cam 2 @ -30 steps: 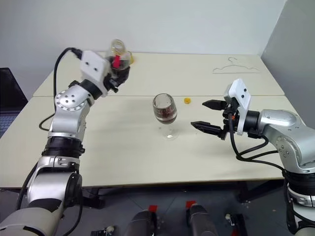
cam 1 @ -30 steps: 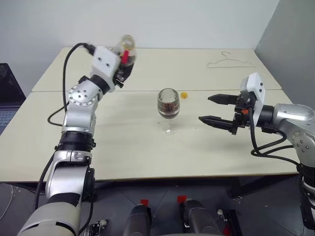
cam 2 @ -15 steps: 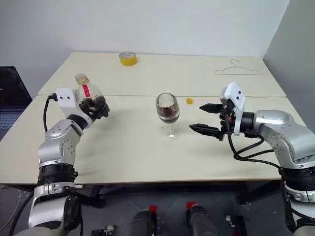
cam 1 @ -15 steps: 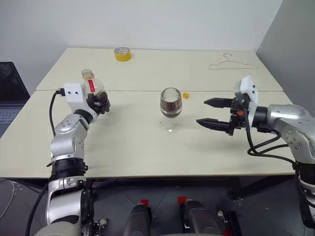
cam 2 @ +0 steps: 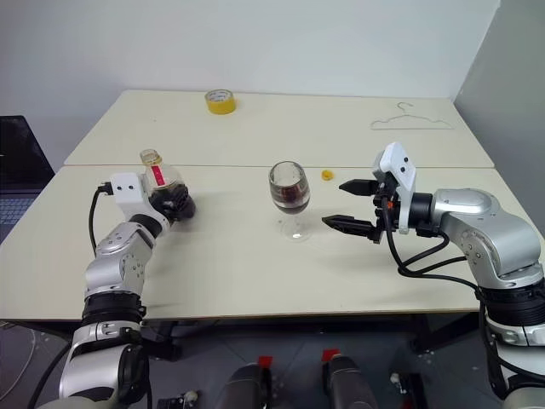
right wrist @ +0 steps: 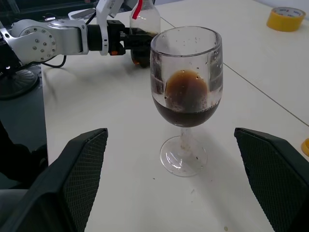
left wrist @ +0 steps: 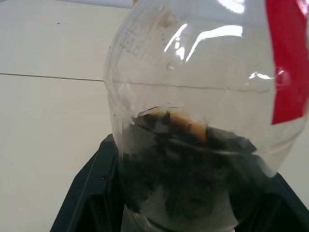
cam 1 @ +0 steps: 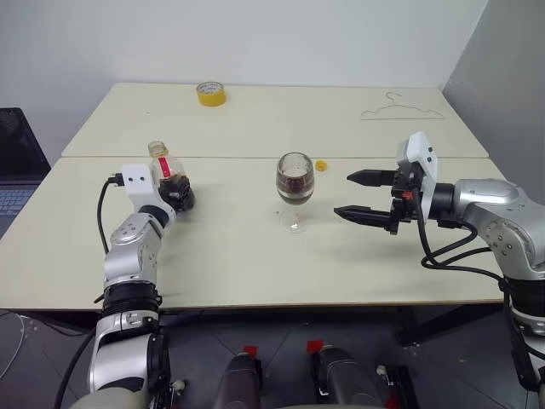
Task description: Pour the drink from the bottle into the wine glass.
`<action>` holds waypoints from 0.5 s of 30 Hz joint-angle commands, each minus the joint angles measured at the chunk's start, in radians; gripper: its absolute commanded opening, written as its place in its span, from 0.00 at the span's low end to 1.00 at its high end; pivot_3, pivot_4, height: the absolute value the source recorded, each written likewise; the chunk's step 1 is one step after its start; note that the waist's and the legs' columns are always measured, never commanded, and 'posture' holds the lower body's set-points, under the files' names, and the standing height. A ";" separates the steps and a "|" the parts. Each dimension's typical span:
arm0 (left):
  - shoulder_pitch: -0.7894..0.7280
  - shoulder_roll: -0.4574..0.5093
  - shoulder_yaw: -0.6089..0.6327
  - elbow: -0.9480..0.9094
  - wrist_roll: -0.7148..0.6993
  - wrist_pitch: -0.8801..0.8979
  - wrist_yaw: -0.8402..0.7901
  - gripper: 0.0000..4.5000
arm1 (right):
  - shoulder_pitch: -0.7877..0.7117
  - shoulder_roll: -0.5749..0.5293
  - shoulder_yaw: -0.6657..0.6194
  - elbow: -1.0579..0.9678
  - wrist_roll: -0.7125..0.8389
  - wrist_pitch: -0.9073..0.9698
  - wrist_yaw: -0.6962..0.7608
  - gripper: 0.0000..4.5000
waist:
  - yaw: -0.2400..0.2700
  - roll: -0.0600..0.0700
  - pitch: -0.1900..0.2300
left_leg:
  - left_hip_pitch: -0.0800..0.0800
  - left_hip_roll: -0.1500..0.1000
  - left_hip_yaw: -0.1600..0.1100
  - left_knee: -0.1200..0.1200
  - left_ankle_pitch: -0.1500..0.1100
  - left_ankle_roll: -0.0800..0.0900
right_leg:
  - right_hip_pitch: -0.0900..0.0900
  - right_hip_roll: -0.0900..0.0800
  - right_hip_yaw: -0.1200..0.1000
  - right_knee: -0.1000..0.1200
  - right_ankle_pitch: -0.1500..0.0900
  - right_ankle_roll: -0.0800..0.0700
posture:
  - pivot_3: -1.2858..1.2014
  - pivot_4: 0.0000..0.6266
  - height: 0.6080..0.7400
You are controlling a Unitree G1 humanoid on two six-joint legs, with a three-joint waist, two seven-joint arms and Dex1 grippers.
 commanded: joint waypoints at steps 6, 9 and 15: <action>0.017 0.018 -0.012 -0.033 0.011 -0.016 -0.008 0.99 | -0.023 -0.002 -0.007 -0.017 -0.003 -0.017 0.013 1.00 | 0.000 0.000 0.000 | 0.000 0.000 0.000 0.000 0.000 0.000 | 0.000 0.000 0.000 0.000 0.000 0.000 | 0.52 0.24 1.00; 0.023 0.022 -0.007 -0.055 0.003 -0.004 -0.010 0.99 | -0.027 -0.001 -0.006 -0.015 -0.005 -0.019 0.016 1.00 | 0.000 0.000 0.000 | 0.000 0.000 0.000 0.000 0.000 0.000 | 0.000 0.000 0.000 0.000 0.000 0.000 | 0.52 0.24 1.00; 0.059 0.068 -0.024 -0.168 -0.027 0.067 -0.101 0.99 | -0.033 -0.007 -0.011 -0.001 -0.011 -0.025 0.026 1.00 | -0.001 0.000 0.000 | 0.000 0.000 0.000 -0.001 0.000 0.000 | 0.000 0.000 0.000 0.000 0.000 0.000 | 0.52 0.24 1.00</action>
